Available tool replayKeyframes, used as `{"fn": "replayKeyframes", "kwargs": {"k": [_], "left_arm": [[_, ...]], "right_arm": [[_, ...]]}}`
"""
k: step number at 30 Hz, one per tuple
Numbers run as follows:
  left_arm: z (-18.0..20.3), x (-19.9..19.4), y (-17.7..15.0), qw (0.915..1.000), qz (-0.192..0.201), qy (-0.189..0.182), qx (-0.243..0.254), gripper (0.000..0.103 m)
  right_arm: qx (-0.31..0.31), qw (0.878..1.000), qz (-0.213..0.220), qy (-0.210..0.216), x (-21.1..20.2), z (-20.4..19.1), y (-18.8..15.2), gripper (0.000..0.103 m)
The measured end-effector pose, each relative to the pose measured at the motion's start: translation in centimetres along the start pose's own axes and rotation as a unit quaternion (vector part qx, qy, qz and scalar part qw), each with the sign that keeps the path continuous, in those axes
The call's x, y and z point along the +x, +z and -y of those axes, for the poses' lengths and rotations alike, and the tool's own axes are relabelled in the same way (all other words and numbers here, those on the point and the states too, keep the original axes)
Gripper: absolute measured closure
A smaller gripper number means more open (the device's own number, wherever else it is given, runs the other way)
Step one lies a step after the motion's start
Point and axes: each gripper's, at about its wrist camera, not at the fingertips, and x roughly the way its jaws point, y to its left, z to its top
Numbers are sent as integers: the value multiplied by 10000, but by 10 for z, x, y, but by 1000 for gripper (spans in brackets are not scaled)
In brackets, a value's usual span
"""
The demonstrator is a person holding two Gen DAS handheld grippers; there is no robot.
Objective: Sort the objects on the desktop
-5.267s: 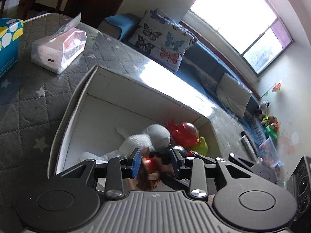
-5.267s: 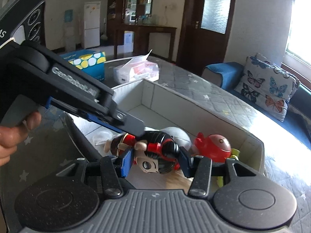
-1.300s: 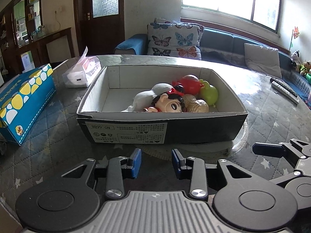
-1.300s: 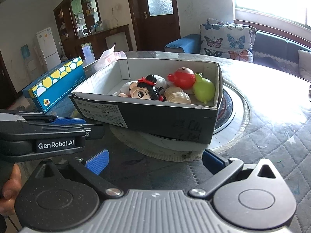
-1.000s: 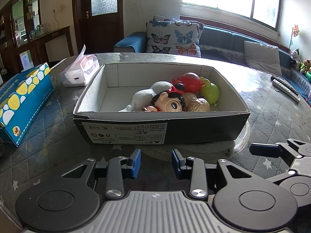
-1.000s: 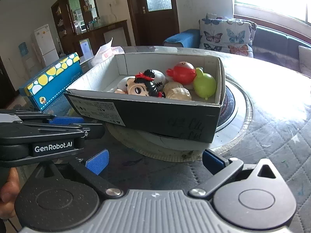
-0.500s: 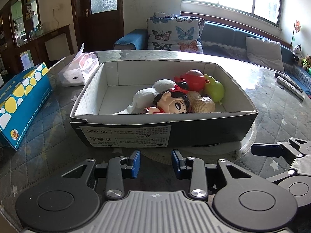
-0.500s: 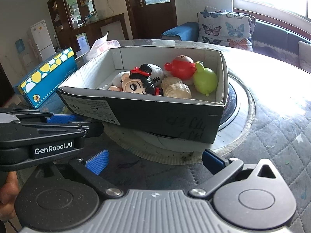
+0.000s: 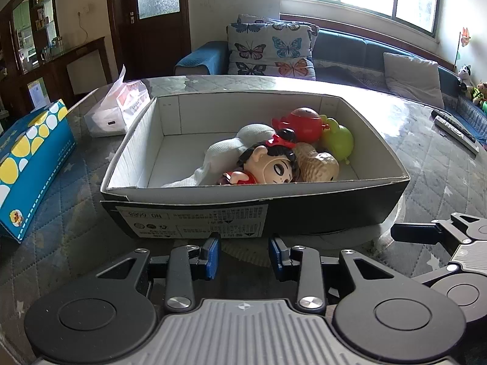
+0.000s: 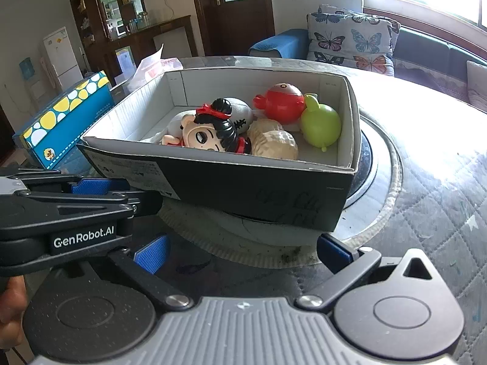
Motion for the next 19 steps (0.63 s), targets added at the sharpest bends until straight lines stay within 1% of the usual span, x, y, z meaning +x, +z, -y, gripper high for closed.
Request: {"fn": "replayKeyframes", "kwargs": {"k": [9, 19], "left_arm": [[0, 4, 1, 10000, -23, 0, 6, 66], [2, 4, 5, 10000, 80, -7, 47, 66]], "right_arm": [[2, 10000, -46, 7, 6, 1, 4, 0], [-11, 10000, -33, 25, 6, 2, 5, 0]]}}
